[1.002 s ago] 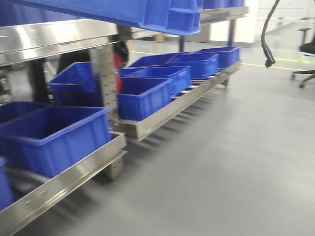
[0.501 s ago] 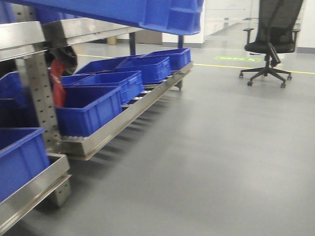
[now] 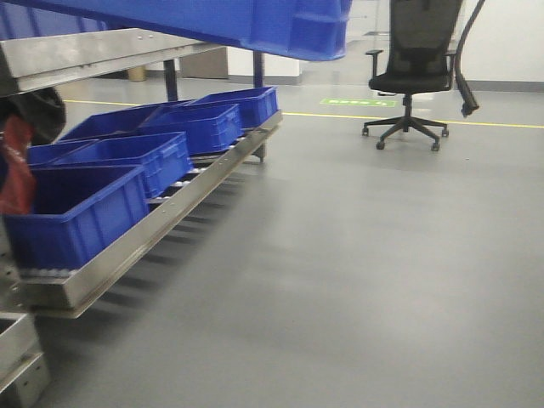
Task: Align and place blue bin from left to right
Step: 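Drive the base away from the rack holding the bin in both grippers, then turn and drive past the office chair toward another bin rack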
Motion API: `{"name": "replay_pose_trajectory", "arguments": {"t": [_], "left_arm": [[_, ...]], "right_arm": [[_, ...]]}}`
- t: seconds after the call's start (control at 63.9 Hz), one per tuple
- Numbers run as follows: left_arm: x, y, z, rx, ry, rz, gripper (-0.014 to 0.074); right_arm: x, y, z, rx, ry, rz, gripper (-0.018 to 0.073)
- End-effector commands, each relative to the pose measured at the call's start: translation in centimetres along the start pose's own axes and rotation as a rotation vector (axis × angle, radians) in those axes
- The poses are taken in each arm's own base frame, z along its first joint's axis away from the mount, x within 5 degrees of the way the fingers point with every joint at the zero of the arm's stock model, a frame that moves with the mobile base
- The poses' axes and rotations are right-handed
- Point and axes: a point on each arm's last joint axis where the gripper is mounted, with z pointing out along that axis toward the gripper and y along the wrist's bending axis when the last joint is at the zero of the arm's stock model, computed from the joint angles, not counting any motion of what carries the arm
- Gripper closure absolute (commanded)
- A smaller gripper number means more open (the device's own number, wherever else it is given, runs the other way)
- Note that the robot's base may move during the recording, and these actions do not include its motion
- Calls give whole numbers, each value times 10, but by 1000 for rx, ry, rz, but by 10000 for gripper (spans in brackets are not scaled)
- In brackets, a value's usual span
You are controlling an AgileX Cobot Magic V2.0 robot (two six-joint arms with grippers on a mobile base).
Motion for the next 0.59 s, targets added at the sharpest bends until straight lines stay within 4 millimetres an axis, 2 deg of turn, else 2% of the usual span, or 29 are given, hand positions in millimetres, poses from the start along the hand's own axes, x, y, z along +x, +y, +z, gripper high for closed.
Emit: {"name": "replay_pose_trajectory", "arguments": {"t": [0.0,0.579], "left_arm": [[-20,-16,-19,89,-141,-62,707],[-20,-16,-19,89,-141,-62,707]], "right_arm": [[-11,14,-12,-91,-118,30,721],[-11,14,-12,-91,-118,30,721]]}}
